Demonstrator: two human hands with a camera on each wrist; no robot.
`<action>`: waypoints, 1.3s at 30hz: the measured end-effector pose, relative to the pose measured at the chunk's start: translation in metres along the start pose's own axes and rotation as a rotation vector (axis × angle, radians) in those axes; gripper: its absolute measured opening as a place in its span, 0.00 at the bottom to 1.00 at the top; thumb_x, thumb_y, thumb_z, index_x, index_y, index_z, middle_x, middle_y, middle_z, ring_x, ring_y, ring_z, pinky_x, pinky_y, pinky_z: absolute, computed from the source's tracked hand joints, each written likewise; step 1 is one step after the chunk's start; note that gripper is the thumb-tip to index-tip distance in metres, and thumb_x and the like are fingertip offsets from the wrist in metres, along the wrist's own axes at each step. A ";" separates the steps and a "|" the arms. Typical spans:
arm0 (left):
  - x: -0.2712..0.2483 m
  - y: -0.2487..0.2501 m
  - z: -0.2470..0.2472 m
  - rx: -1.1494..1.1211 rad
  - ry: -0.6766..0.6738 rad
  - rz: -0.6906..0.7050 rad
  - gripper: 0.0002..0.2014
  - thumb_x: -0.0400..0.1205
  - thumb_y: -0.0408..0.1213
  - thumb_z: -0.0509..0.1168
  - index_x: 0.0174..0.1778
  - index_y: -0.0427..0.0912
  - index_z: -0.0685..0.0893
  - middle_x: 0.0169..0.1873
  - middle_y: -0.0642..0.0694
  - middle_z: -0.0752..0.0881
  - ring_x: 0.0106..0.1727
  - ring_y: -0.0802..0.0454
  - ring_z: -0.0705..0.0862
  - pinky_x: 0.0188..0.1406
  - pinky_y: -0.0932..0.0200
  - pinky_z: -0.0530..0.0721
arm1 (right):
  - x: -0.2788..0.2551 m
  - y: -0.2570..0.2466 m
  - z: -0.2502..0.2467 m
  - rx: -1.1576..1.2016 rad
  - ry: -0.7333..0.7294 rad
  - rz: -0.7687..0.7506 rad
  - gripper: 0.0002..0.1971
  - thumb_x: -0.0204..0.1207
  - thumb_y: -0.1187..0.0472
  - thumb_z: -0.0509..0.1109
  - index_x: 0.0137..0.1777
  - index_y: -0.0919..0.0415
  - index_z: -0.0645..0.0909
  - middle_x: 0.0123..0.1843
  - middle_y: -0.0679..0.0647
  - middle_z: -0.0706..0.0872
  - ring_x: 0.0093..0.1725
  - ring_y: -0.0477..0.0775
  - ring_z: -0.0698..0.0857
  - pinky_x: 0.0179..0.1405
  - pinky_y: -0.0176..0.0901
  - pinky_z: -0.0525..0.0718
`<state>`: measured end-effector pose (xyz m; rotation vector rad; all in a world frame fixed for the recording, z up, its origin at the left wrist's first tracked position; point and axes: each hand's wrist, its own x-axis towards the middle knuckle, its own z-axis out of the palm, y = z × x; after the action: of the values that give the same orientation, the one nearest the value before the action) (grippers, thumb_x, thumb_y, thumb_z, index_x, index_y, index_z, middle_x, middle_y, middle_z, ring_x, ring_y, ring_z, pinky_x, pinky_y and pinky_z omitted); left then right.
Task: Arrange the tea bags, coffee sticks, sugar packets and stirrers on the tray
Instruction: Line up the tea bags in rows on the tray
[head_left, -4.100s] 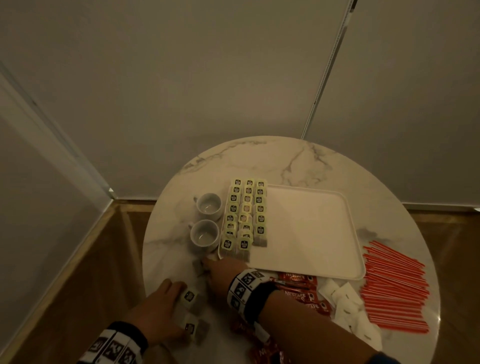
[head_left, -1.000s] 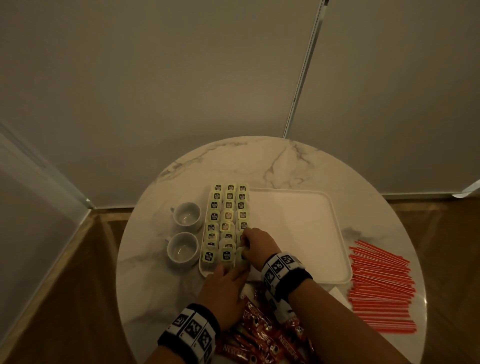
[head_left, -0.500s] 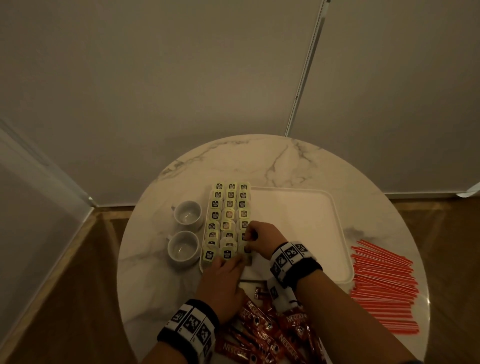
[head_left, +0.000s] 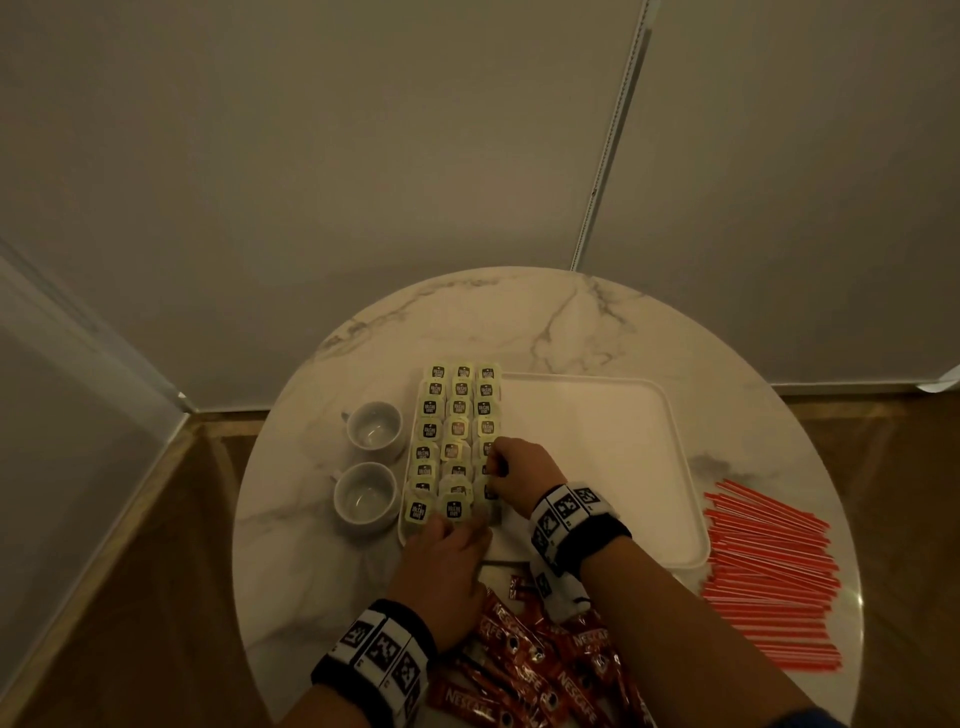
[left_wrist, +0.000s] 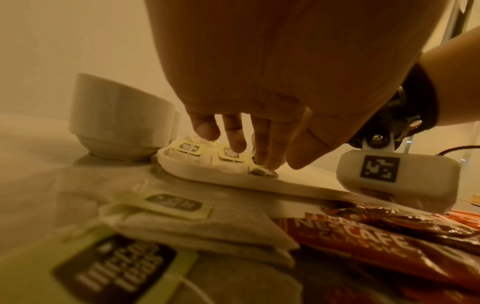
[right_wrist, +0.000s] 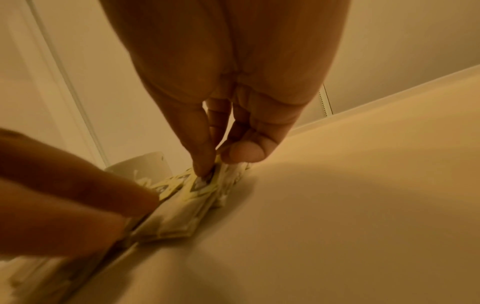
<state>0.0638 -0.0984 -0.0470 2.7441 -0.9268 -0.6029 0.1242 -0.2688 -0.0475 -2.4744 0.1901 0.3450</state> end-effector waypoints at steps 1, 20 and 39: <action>0.000 0.000 0.001 0.010 -0.008 0.000 0.30 0.80 0.44 0.56 0.81 0.52 0.63 0.80 0.57 0.63 0.72 0.47 0.62 0.70 0.46 0.69 | 0.000 0.000 0.000 -0.010 -0.003 -0.002 0.08 0.69 0.69 0.70 0.40 0.57 0.74 0.48 0.58 0.84 0.48 0.58 0.82 0.47 0.45 0.80; -0.094 -0.081 -0.016 -0.203 -0.185 -0.326 0.14 0.76 0.54 0.65 0.54 0.59 0.69 0.53 0.55 0.75 0.54 0.57 0.79 0.52 0.63 0.76 | -0.104 -0.072 0.057 -0.315 -0.423 -0.154 0.22 0.76 0.51 0.69 0.68 0.59 0.74 0.65 0.59 0.76 0.63 0.62 0.79 0.59 0.54 0.80; -0.065 -0.033 0.009 -0.312 -0.082 -0.292 0.20 0.75 0.53 0.70 0.55 0.51 0.71 0.61 0.49 0.74 0.56 0.51 0.80 0.54 0.60 0.77 | -0.096 -0.060 0.058 -0.051 -0.368 0.043 0.18 0.73 0.43 0.71 0.53 0.53 0.71 0.56 0.56 0.82 0.55 0.57 0.81 0.52 0.46 0.79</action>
<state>0.0311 -0.0330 -0.0448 2.5982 -0.4022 -0.8355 0.0337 -0.1808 -0.0303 -2.4073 0.0803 0.8218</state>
